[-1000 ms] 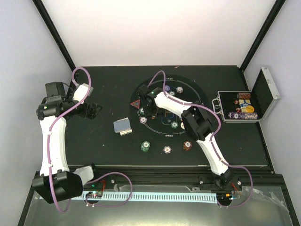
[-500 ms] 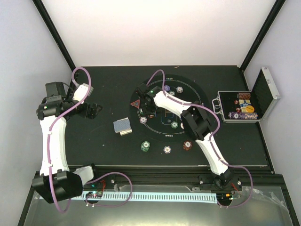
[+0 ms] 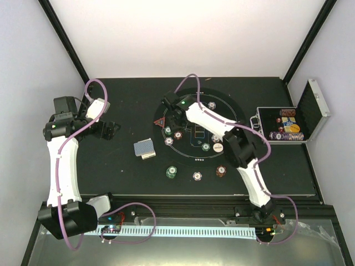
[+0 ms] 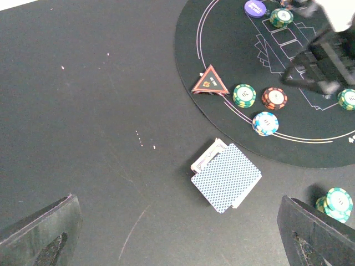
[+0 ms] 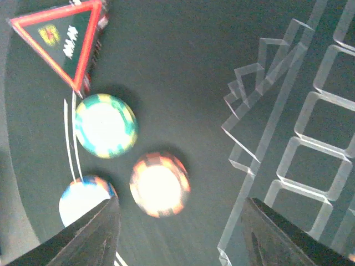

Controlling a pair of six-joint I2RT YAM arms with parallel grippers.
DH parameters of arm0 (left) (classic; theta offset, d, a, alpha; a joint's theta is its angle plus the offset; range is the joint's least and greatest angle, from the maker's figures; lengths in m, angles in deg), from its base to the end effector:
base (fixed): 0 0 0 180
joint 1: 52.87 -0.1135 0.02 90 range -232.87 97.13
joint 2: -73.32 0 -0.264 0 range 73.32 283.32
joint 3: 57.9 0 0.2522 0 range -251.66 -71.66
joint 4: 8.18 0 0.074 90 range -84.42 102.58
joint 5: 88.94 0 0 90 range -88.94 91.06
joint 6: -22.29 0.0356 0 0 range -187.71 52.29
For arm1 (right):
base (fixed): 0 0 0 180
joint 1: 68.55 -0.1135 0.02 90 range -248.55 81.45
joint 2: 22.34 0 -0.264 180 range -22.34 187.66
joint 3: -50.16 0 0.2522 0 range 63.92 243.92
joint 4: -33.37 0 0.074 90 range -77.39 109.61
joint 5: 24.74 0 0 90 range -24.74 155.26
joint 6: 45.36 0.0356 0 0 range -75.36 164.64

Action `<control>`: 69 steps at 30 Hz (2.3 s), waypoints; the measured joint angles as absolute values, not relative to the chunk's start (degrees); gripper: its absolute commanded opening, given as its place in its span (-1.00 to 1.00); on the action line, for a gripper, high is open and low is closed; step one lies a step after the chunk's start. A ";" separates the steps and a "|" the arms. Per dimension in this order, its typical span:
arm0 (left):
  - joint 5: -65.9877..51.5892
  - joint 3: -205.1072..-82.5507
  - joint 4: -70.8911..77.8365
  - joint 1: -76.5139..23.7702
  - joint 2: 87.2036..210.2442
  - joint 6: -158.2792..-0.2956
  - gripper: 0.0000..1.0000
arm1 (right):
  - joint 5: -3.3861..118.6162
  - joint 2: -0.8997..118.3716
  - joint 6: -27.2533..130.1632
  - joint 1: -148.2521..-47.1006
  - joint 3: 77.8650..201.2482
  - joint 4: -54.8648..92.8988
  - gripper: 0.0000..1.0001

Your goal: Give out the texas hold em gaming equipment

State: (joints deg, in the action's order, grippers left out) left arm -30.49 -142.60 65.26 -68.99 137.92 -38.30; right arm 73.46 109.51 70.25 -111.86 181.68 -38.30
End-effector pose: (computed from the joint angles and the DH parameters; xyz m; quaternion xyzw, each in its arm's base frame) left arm 0.2030 0.0393 0.3550 0.1906 0.8975 -0.1209 0.3789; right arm 0.3543 0.3270 0.2048 -0.1405 0.9752 0.0301 0.1686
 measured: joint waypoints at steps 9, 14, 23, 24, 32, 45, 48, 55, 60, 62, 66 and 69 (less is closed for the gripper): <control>-30.53 -142.53 65.13 -68.99 137.83 -38.30 0.97 | 75.96 76.07 72.17 -111.86 147.30 -35.00 0.50; -30.75 -142.44 65.10 -68.99 137.83 -38.32 0.98 | 76.74 62.25 75.38 -111.90 127.43 -33.90 0.61; -31.21 -142.42 65.10 -68.99 137.83 -38.34 0.98 | 75.41 52.96 80.52 -111.90 111.69 -32.31 0.53; -31.21 -142.42 65.08 -68.99 137.83 -38.34 0.98 | 75.12 52.92 80.78 -111.90 111.08 -31.78 0.51; -31.45 -142.42 65.08 -68.99 137.83 -38.43 0.98 | 73.86 53.90 81.48 -111.90 108.24 -27.89 0.43; -31.95 -142.42 65.04 -68.99 137.83 -39.04 0.98 | 74.10 58.73 81.68 -111.90 107.49 -24.40 0.19; -31.97 -142.42 65.04 -68.99 137.83 -39.04 0.98 | 74.14 59.37 81.66 -111.90 107.49 -23.94 0.15; -31.97 -142.42 64.73 -68.99 137.83 -39.06 0.98 | 74.16 59.39 81.59 -111.90 107.36 -23.13 -0.04; -31.97 -142.44 64.62 -68.99 137.83 -39.06 0.98 | 74.18 59.39 81.52 -111.90 107.34 -23.09 -0.21; -31.97 -142.44 64.62 -68.99 137.83 -39.06 0.98 | 74.25 59.35 81.61 -111.90 107.36 -23.11 -0.25; -31.97 -142.42 64.62 -68.99 137.83 -39.04 0.98 | 74.29 59.35 81.61 -111.90 107.41 -23.22 -0.36; -31.97 -142.42 64.62 -68.99 137.83 -39.04 0.97 | 74.36 59.35 81.61 -111.90 107.71 -23.87 -0.39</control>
State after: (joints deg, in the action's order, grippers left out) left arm -31.97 -142.42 64.62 -68.99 137.83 -39.04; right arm 74.36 59.35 81.61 -111.90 107.71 -23.87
